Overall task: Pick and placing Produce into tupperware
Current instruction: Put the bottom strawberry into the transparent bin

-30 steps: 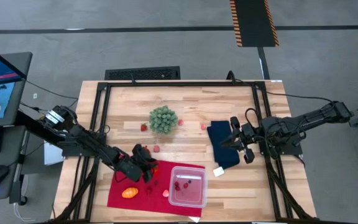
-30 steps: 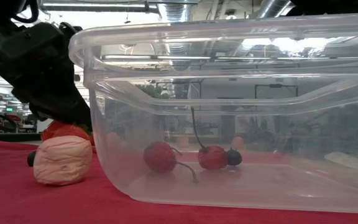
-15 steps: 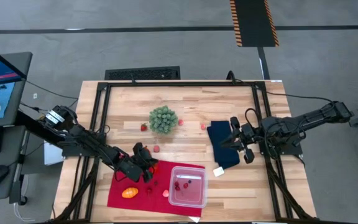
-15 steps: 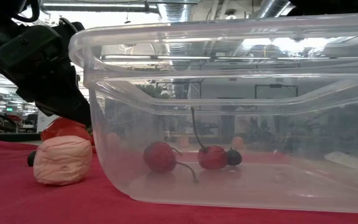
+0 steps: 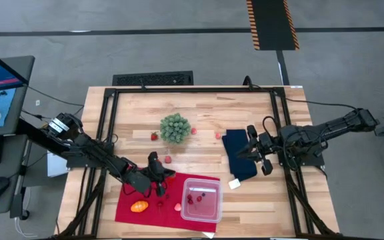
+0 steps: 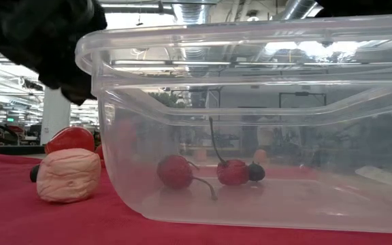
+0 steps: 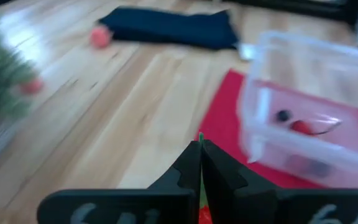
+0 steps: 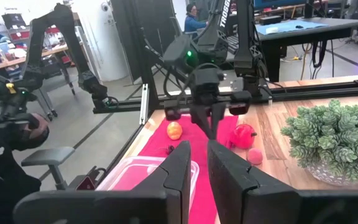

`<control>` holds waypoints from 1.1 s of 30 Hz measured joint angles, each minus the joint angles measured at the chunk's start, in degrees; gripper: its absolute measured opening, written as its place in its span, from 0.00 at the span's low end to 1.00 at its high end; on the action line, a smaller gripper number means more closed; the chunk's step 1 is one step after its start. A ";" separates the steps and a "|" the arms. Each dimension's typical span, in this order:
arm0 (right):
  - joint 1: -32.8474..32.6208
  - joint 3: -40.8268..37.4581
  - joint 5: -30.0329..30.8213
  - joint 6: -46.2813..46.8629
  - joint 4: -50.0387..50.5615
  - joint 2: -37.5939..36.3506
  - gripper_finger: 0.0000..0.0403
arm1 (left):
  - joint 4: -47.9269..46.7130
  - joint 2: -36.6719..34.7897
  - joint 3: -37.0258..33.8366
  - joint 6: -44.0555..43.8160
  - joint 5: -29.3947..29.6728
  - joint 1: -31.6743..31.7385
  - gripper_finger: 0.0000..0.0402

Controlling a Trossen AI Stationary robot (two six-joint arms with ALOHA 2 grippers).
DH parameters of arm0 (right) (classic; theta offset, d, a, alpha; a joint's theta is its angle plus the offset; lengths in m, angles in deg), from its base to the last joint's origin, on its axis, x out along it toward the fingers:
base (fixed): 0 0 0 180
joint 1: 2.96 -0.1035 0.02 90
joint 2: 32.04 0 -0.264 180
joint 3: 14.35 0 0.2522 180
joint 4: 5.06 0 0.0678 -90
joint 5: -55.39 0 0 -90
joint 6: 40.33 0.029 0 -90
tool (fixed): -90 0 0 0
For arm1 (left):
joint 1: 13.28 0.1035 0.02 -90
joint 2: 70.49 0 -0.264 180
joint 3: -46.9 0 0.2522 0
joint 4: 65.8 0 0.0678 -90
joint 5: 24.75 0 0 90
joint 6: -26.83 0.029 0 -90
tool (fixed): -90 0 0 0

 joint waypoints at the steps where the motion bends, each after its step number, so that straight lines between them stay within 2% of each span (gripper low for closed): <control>1: 0.00 0.01 -0.01 0.00 0.00 0.00 0.19 | 1.64 0.00 0.00 1.66 -1.14 0.00 0.00; 11: 0.00 0.01 0.00 0.00 0.11 0.00 0.19 | 15.36 0.00 -0.02 11.76 -6.20 0.24 0.00; 17: -0.02 0.01 0.00 0.00 0.15 0.00 0.19 | 22.94 -0.37 0.00 16.51 -11.71 0.84 0.00; 23: -0.01 0.01 0.00 0.00 0.18 0.01 0.19 | 26.97 -0.37 -0.02 16.57 -18.77 2.87 0.00; 29: -0.01 0.01 0.00 -0.02 0.17 0.01 0.19 | 28.07 -0.26 -0.02 13.71 -22.08 5.16 0.00; 33: 0.00 0.01 0.04 -0.09 0.17 0.00 0.19 | 28.17 0.15 -0.02 11.96 -22.07 5.99 0.00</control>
